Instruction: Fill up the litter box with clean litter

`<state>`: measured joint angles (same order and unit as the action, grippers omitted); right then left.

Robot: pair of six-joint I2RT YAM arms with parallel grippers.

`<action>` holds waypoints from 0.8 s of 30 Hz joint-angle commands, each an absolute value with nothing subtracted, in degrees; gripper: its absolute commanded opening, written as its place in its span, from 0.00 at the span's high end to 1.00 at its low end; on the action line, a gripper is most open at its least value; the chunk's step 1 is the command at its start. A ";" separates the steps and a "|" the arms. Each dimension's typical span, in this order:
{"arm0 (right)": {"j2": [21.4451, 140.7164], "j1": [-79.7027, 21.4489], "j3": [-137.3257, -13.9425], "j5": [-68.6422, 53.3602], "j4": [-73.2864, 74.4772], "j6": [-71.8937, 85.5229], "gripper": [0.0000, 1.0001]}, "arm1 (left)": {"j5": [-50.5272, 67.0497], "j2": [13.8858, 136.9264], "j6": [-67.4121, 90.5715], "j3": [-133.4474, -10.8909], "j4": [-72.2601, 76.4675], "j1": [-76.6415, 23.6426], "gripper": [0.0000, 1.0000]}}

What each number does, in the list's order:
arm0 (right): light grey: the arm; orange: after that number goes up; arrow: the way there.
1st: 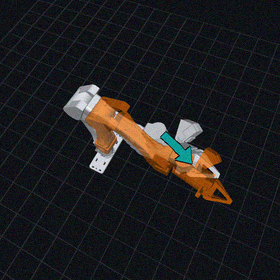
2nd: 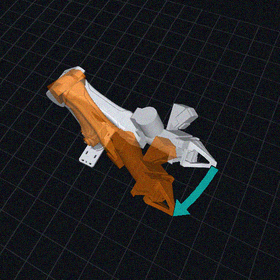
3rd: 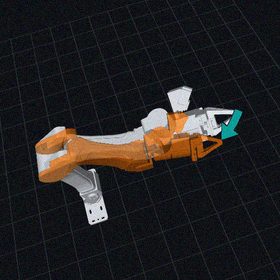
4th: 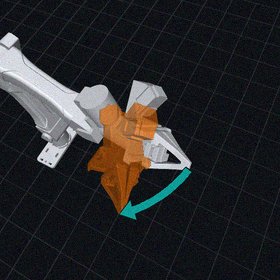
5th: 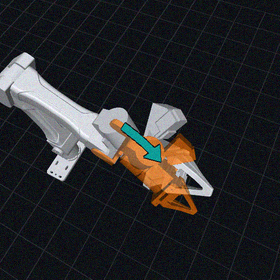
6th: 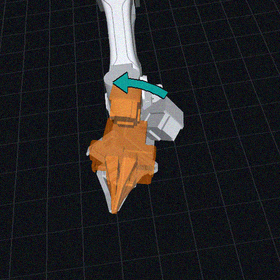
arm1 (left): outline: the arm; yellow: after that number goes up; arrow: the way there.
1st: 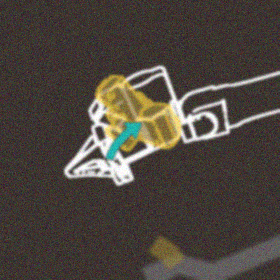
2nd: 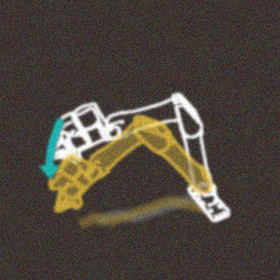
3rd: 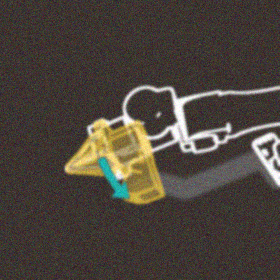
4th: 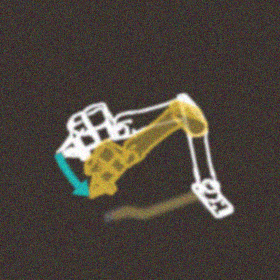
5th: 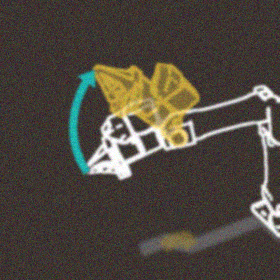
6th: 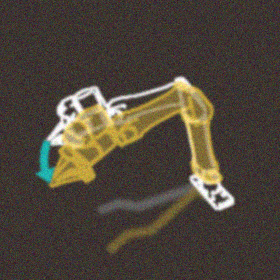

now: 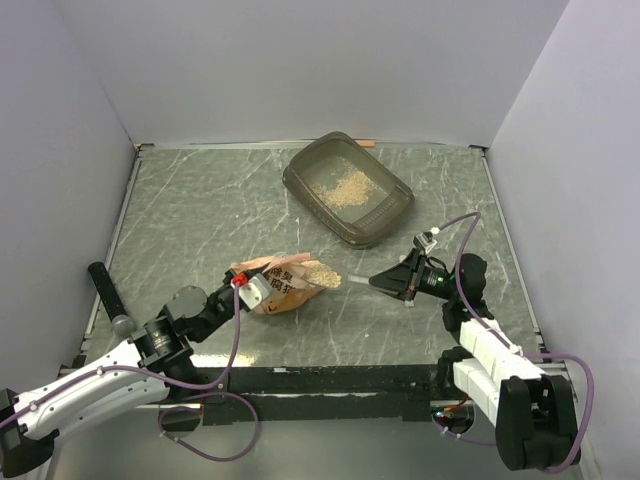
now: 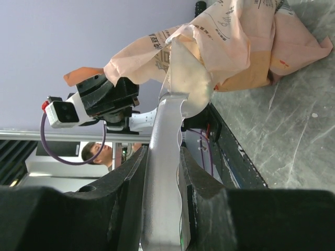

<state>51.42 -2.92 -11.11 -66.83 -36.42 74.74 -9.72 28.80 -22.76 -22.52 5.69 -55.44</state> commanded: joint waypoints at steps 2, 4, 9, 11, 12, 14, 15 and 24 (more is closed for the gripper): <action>48.08 -2.02 -11.42 -67.33 -36.21 76.55 1.00 | -11.42 29.44 -21.27 -24.61 11.95 -55.72 0.99; 47.46 -1.93 -11.43 -67.15 -36.47 78.04 1.00 | -12.74 29.62 -21.18 -24.70 12.22 -55.72 0.99; 45.09 -1.93 -11.95 -66.10 -35.34 79.98 1.00 | -16.16 29.36 -21.36 -24.70 12.92 -55.81 0.99; 44.48 -1.93 -12.74 -65.40 -33.58 79.63 1.00 | -16.87 28.74 -21.36 -24.70 13.18 -55.72 0.99; 44.30 -1.93 -13.01 -65.13 -32.18 79.45 1.00 | -17.05 28.31 -21.36 -24.61 13.36 -55.81 0.99; 44.56 -1.93 -13.62 -64.60 -31.90 79.71 1.00 | -17.75 27.17 -21.10 -24.43 13.62 -55.72 0.99; 44.65 -1.93 -13.71 -64.43 -31.99 79.98 1.00 | -18.01 26.72 -21.18 -24.35 13.80 -55.72 0.99; 47.11 -1.93 -17.84 -62.05 -31.91 82.53 1.00 | -18.63 25.22 -21.45 -24.26 13.54 -55.72 0.99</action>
